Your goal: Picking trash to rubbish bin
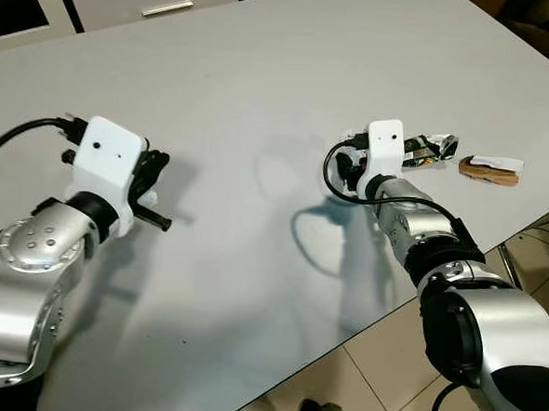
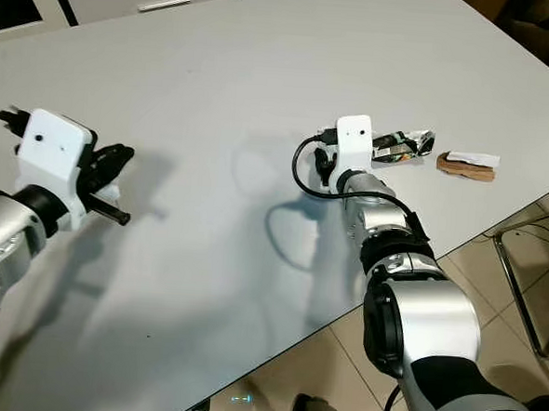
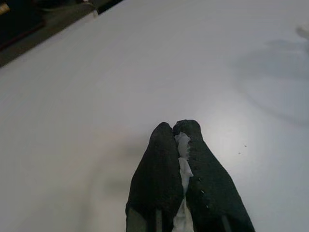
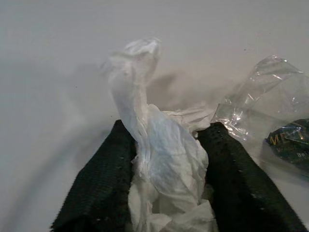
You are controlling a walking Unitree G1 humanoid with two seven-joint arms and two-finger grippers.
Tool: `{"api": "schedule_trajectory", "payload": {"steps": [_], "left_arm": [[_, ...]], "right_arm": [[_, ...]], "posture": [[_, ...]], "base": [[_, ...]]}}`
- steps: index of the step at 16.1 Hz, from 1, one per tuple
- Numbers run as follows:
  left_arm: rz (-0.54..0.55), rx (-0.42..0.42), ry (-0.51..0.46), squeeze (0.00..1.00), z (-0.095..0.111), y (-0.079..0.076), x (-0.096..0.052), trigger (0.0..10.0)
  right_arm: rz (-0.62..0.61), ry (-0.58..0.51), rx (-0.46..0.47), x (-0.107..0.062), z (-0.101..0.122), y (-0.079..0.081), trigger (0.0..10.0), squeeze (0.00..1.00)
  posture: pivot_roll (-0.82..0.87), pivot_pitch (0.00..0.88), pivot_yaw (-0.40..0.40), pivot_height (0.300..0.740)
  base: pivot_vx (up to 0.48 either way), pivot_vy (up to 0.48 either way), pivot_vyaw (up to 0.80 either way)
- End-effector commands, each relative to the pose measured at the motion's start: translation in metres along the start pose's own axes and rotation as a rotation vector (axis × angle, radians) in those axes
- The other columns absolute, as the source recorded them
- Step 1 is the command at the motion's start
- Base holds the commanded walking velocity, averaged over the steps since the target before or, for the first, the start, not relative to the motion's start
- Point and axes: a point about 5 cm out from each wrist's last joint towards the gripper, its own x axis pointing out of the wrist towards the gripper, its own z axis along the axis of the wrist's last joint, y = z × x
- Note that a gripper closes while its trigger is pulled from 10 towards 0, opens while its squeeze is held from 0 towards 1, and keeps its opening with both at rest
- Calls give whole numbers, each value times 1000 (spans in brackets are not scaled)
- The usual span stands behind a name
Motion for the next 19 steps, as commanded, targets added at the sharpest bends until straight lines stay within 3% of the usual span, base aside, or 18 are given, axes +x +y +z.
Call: {"api": "schedule_trajectory", "payload": {"steps": [1,7,11,15,19], "left_arm": [[3,1,-1,0,0,-1,2,10000],[40,-15,6,0,-7,0,7,10000],[94,-100,12,0,-24,-4,9,10000],[104,-261,-25,0,-39,-23,13,10000],[65,-224,-22,0,-47,-40,13,10000]], "right_arm": [[-4,14,16,0,1,-4,0,0],[27,-8,98,0,7,-4,0,0],[64,-26,149,0,6,-2,0,0],[88,-171,238,-3,20,-9,0,0],[44,-290,304,-12,17,-13,0,0]], "posture": [[217,216,-48,740],[194,181,-49,740],[124,148,-42,740],[25,83,-34,740],[-18,63,-35,740]], "base": [[0,0,0],[0,0,0],[0,0,0],[0,0,0],[0,0,0]]}}
